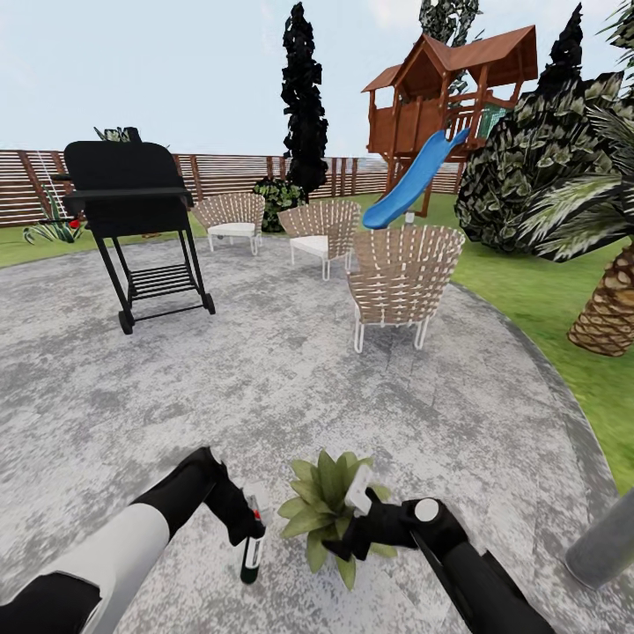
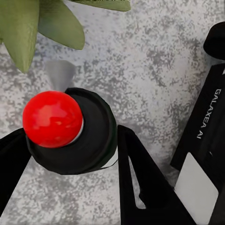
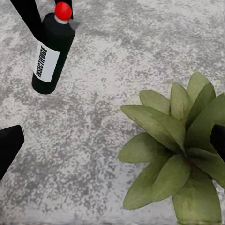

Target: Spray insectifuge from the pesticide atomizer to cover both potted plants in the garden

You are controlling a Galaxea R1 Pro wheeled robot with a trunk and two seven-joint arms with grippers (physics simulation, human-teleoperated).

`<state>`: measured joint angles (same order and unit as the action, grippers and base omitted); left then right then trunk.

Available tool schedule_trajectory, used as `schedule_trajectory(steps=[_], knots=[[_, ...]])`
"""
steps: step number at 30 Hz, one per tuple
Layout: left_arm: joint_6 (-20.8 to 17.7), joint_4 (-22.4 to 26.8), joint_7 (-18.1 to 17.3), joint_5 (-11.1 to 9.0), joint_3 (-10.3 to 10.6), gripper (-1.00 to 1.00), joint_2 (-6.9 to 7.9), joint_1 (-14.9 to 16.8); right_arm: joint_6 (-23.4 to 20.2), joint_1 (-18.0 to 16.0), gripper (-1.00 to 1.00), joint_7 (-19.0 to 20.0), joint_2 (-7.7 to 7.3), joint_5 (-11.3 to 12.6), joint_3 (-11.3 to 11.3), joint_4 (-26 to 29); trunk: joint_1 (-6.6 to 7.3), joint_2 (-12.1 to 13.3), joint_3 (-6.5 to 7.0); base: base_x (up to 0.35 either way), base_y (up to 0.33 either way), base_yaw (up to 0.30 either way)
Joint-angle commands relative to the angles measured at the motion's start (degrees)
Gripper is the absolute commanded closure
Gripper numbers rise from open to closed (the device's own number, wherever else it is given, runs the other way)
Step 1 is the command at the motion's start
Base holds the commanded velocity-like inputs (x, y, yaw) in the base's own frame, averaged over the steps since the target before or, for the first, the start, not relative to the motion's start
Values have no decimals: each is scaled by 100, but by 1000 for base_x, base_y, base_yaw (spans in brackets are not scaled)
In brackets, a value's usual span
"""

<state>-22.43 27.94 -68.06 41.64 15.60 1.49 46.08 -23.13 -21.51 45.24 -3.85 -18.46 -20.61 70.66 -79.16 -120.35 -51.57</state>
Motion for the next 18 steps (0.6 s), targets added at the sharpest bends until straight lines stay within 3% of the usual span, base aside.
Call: schedule_trajectory(steps=[1, 5, 6, 8, 10, 13, 18], knots=[[-55, 25, -10, -1, 29, 100, 3, -3, -208, -48, -100, 26, 11, -48, -10, 10, 1, -3, -6, 0, 0, 0], [78, 46, 44, 2, 253, 100, 12, -20, -489, -123, -100, 28, 23, -44, -11, 16, 1, -3, -6, 0, 0, 0], [188, 68, 56, 2, 323, 100, 14, -26, -505, -130, 100, 28, 23, -44, -6, 17, 1, -3, -6, 0, 0, 0], [631, 280, 89, -5, 390, 100, 25, -34, -528, -140, 100, 29, 24, -43, 9, 18, 1, -3, -6, 0, 0, 0], [767, 434, 96, -16, 403, 100, 19, -48, -533, -142, 100, 29, 24, -43, 12, 18, 1, -3, -6, 0, 0, 0], [810, 506, 99, -41, 408, 100, -13, -56, -534, -143, 100, 29, 24, -45, 8, 18, 1, -3, -6, 0, 0, 0], [805, 527, 105, -19, 408, 100, -215, -62, -541, -186, 100, 29, 56, -52, 4, 13, 1, -3, -6, 0, 0, 0]])
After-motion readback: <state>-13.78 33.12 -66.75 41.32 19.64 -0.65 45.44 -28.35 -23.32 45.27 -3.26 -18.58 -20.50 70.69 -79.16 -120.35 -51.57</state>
